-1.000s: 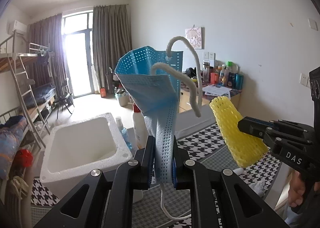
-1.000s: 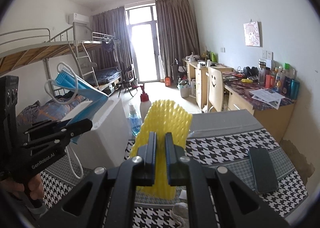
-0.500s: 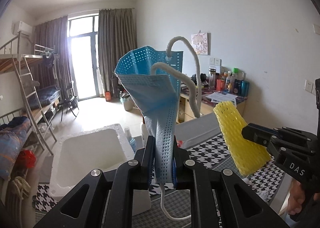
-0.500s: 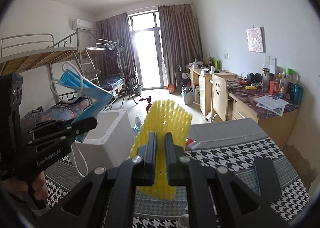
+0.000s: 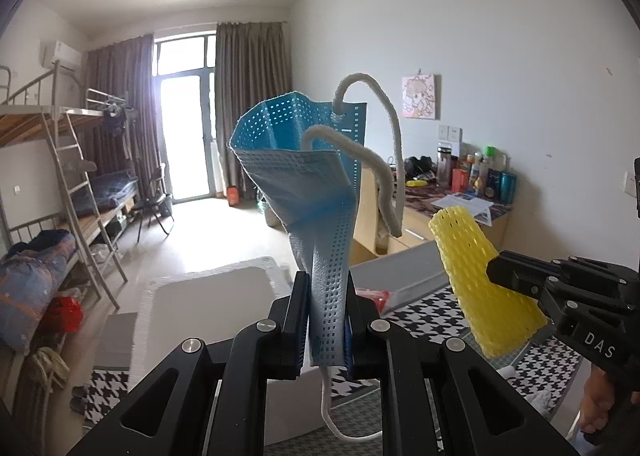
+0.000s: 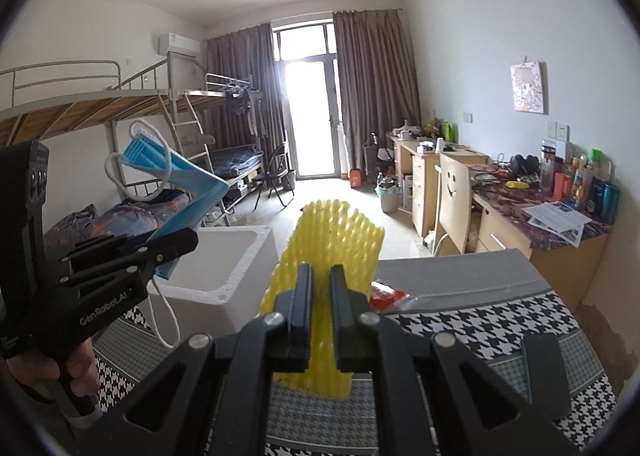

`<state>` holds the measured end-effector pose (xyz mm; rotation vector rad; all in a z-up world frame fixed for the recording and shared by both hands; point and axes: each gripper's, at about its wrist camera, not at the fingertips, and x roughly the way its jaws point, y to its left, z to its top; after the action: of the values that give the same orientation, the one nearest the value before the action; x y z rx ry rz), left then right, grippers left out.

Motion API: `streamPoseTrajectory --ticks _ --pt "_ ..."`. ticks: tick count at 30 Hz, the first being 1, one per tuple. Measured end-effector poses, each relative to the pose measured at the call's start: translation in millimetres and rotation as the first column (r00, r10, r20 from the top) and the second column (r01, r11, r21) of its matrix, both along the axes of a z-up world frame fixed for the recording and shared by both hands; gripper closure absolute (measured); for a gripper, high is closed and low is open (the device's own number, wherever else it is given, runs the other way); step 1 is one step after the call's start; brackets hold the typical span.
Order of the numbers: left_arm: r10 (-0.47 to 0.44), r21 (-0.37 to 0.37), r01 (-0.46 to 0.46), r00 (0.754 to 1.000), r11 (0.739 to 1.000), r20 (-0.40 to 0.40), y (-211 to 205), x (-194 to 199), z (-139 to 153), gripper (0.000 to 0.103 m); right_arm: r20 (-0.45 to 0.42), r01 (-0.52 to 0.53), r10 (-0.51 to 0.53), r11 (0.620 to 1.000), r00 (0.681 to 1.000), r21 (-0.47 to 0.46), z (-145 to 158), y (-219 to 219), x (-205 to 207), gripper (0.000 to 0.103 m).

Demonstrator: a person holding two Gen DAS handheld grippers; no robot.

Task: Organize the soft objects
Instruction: 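Carry the blue mask with the left tool while the right tool carries the sponge to the box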

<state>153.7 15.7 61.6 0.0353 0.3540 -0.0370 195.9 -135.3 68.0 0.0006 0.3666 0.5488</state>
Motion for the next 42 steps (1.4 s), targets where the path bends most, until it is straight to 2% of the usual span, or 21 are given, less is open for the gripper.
streamPoseTrajectory --ticks 18,26,42 --pt "0.14 0.0 -0.14 0.99 0.99 0.005 22.9 2.7 2.0 0.088 0.002 -0.136 0.136 0.99 0.991 -0.045 8.6 50.1 14.1 0.092" --pt "0.183 -0.001 -0.183 0.983 0.983 -0.002 36.6 7.0 0.8 0.088 -0.01 -0.165 0.165 0.985 0.986 -0.058 10.7 67.6 22.6 0.092" --pt "0.222 -0.02 -0.225 0.971 0.974 -0.09 57.2 34.7 -8.1 0.088 -0.045 -0.21 0.207 0.975 0.977 -0.075 10.2 102.5 36.4 0.092"
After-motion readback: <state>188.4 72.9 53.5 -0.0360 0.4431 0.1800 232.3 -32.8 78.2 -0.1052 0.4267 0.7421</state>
